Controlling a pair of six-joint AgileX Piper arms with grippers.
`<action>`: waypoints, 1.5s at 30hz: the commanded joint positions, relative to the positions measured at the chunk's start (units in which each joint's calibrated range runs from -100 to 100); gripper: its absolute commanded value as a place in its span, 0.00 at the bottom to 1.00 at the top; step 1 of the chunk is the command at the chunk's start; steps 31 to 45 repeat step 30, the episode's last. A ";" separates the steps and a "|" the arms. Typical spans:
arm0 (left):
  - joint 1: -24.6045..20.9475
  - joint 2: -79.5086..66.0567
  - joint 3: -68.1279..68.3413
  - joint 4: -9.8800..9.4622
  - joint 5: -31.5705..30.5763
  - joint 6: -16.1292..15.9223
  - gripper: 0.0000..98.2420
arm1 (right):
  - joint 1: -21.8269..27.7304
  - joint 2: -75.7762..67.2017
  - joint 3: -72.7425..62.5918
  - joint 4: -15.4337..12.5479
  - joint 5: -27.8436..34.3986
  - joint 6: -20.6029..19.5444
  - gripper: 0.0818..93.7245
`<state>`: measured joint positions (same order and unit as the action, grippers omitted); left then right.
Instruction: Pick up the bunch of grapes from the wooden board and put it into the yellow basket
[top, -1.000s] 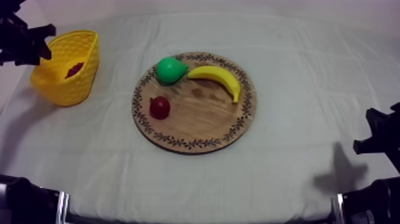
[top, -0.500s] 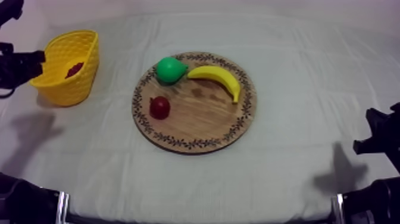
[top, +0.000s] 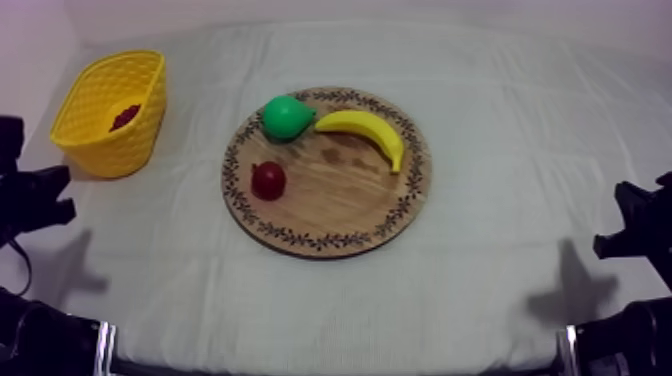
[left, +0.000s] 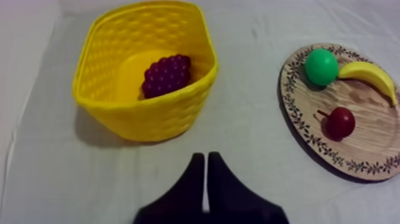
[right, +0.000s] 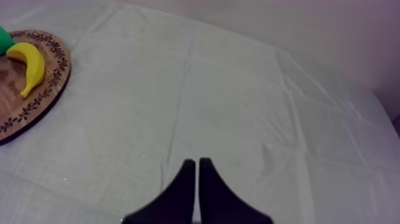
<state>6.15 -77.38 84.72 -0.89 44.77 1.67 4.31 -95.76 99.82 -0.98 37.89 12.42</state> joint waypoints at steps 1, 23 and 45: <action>0.35 -5.94 2.68 -0.09 -1.27 -1.17 0.00 | -0.02 0.00 -0.04 0.03 0.02 0.01 0.00; 1.56 -22.50 13.40 -0.81 -6.99 8.16 0.00 | -0.02 0.00 -0.04 0.03 0.02 0.03 0.00; 1.29 -22.61 14.71 -1.02 -10.95 9.90 0.00 | -0.02 0.00 -0.04 0.03 0.02 0.02 0.00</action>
